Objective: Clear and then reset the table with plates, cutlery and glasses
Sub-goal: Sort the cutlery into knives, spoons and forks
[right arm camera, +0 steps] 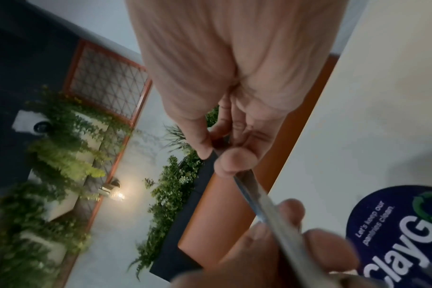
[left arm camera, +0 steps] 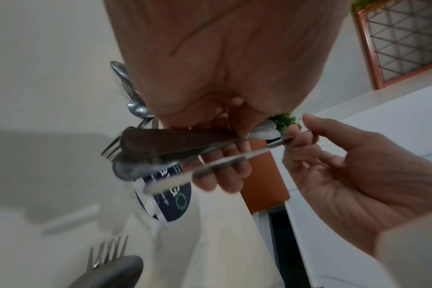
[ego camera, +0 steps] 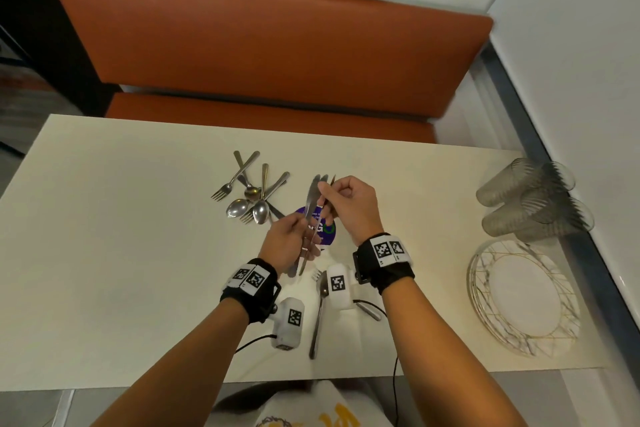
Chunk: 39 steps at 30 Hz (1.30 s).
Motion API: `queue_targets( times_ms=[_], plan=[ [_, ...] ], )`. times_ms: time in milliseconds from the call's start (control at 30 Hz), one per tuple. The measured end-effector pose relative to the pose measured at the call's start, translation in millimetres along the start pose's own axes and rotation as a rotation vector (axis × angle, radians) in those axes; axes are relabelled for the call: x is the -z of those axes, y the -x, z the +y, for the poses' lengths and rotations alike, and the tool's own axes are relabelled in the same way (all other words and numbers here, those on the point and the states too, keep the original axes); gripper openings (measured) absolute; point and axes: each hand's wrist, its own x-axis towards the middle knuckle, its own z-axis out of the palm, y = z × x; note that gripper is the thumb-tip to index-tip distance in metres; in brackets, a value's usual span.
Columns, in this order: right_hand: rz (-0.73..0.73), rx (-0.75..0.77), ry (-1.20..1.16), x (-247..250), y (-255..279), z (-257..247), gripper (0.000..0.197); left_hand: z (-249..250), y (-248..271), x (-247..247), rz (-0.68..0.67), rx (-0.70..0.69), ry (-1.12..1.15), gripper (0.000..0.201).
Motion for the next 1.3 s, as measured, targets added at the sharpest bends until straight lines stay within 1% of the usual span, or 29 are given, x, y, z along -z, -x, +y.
queue_targets(
  times_ms=[67,167,267,333,433,500,567,600,667,767,867,933,1000,1067,1133,1233,1300],
  plan=[
    [-0.011,-0.007,0.027,-4.3,-0.5,2.4,0.024,-1.2,2.5,-1.6,0.008,-0.005,-0.005,0.025],
    [0.024,0.027,0.132,-6.2,-1.0,5.4,0.011,-3.8,4.9,2.1,0.017,-0.002,0.041,0.028],
    [0.088,0.078,0.260,-6.0,-2.6,9.2,0.017,-2.4,5.7,7.6,0.033,0.031,0.084,0.028],
    [0.104,0.100,0.329,-7.6,-5.1,12.0,0.018,-1.1,6.1,9.7,0.026,0.065,0.112,0.028],
    [0.116,0.151,0.449,-8.9,-9.5,14.4,0.022,2.0,7.7,11.4,0.011,0.074,0.123,0.031],
    [0.086,0.154,0.435,-7.7,-11.7,13.9,0.028,4.7,8.8,12.0,-0.004,0.089,0.137,0.032],
    [0.008,0.124,0.387,-6.0,-15.0,11.9,0.034,5.9,8.8,12.9,-0.025,0.096,0.148,0.033],
    [-0.040,0.101,0.374,-5.3,-17.0,11.3,0.033,6.0,8.7,13.4,-0.032,0.102,0.151,0.034],
    [-0.114,0.072,0.368,-5.3,-20.4,10.0,0.024,4.4,6.8,14.5,-0.037,0.109,0.146,0.036],
    [-0.125,0.062,0.385,-7.2,-25.6,8.8,0.014,-0.4,3.8,17.6,-0.040,0.092,0.125,0.039],
    [-0.133,0.075,0.368,-13.6,-29.7,5.0,0.013,-1.9,2.5,20.9,-0.040,0.086,0.069,0.044],
    [-0.140,0.076,0.348,-19.3,-34.4,2.7,0.012,-1.8,3.2,21.5,-0.014,0.080,0.055,0.045],
    [-0.170,0.079,0.355,-28.3,-40.0,0.8,0.015,-3.0,1.3,23.3,0.032,0.084,0.091,0.038],
    [-0.216,0.067,0.381,-38.9,-48.0,4.1,0.020,-7.0,-2.5,28.7,0.106,0.099,0.077,0.039],
    [-0.231,0.036,0.407,-49.9,-58.6,15.4,0.027,-12.3,-5.6,39.7,0.201,0.125,0.042,0.042],
    [-0.189,0.006,0.555,-63.3,-77.8,43.6,0.029,-18.4,-5.2,62.1,0.277,0.167,0.061,0.039],
    [-0.195,-0.051,0.692,-74.0,-90.8,65.5,0.039,-20.4,-2.4,77.5,0.310,0.187,0.083,0.037]
  ],
)
